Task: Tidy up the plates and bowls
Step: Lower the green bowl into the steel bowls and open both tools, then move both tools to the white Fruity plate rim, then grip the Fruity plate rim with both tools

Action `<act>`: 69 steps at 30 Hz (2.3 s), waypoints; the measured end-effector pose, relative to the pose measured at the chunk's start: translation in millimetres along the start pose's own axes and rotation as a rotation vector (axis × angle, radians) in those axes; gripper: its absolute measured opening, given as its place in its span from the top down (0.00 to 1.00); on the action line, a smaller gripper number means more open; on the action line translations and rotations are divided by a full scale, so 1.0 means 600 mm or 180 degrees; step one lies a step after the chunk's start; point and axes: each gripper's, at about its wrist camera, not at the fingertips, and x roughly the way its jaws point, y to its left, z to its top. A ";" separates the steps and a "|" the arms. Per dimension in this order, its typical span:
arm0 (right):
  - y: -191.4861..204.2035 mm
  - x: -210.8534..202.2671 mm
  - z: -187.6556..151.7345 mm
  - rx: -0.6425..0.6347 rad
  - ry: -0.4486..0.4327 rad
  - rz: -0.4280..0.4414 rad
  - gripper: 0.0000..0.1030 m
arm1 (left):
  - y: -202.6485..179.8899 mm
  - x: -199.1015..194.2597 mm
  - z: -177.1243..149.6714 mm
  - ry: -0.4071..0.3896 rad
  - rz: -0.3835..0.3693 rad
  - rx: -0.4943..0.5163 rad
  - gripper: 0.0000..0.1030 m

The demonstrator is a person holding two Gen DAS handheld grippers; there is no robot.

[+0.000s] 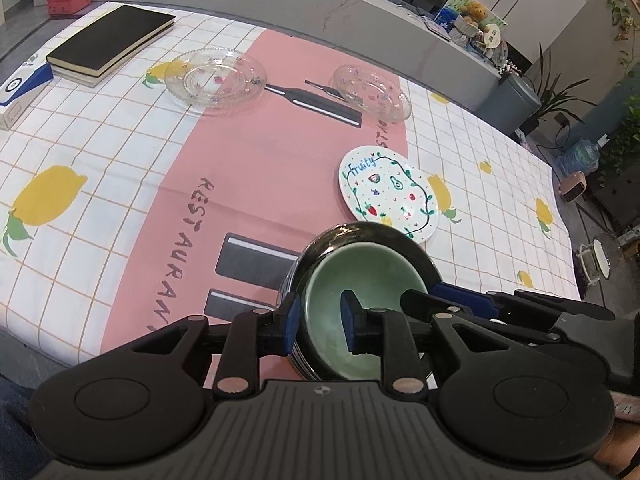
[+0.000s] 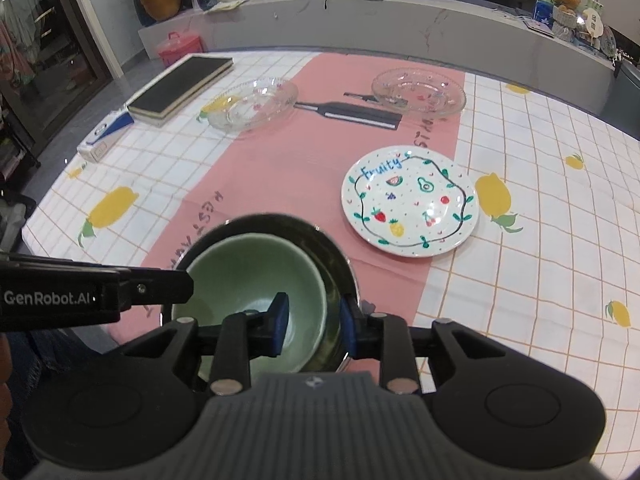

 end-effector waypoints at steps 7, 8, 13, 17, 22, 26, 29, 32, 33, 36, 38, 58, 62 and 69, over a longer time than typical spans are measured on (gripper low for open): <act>-0.035 -0.025 0.023 0.0285 -0.0135 0.0206 0.69 | 0.007 -0.011 0.030 -0.0084 -0.0206 0.0059 0.73; -0.043 -0.029 0.027 0.0347 -0.0163 0.0232 0.69 | 0.007 -0.013 0.037 -0.0116 -0.0228 0.0069 0.73; -0.098 -0.019 0.051 0.0675 -0.0177 0.0157 0.68 | 0.005 0.002 0.085 -0.0216 -0.0255 0.0185 0.73; -0.148 0.011 0.076 0.0932 -0.0113 0.0087 0.68 | -0.002 0.046 0.121 -0.0109 -0.0349 0.0352 0.72; -0.210 0.062 0.105 0.1165 -0.0036 0.0117 0.66 | 0.004 0.106 0.160 -0.0036 -0.0529 0.0407 0.70; -0.258 0.112 0.111 0.1388 0.0118 0.0092 0.66 | 0.013 0.162 0.188 0.0063 -0.0579 0.0443 0.68; -0.281 0.138 0.115 0.1484 0.0175 0.0062 0.65 | 0.020 0.203 0.201 0.0184 -0.0658 0.0416 0.68; -0.296 0.156 0.122 0.1515 0.0194 0.0037 0.65 | 0.028 0.236 0.211 0.0280 -0.0754 0.0315 0.68; -0.301 0.161 0.123 0.1520 0.0198 0.0043 0.65 | 0.027 0.244 0.213 0.0310 -0.0775 0.0311 0.68; -0.317 0.178 0.124 0.1578 0.0266 0.0134 0.65 | 0.029 0.266 0.218 0.0398 -0.0838 0.0275 0.68; -0.327 0.184 0.120 0.1647 0.0312 0.0237 0.65 | 0.035 0.279 0.219 0.0454 -0.0866 0.0240 0.68; -0.331 0.201 0.112 0.1687 0.0258 0.0419 0.79 | 0.059 0.333 0.216 0.0790 -0.1167 -0.0045 0.81; -0.329 0.200 0.108 0.1709 0.0234 0.0299 0.92 | 0.062 0.331 0.216 0.0747 -0.1070 -0.0062 0.92; -0.299 0.196 0.123 0.1610 0.0204 0.0327 0.92 | 0.076 0.306 0.226 0.0623 -0.0915 -0.0097 0.92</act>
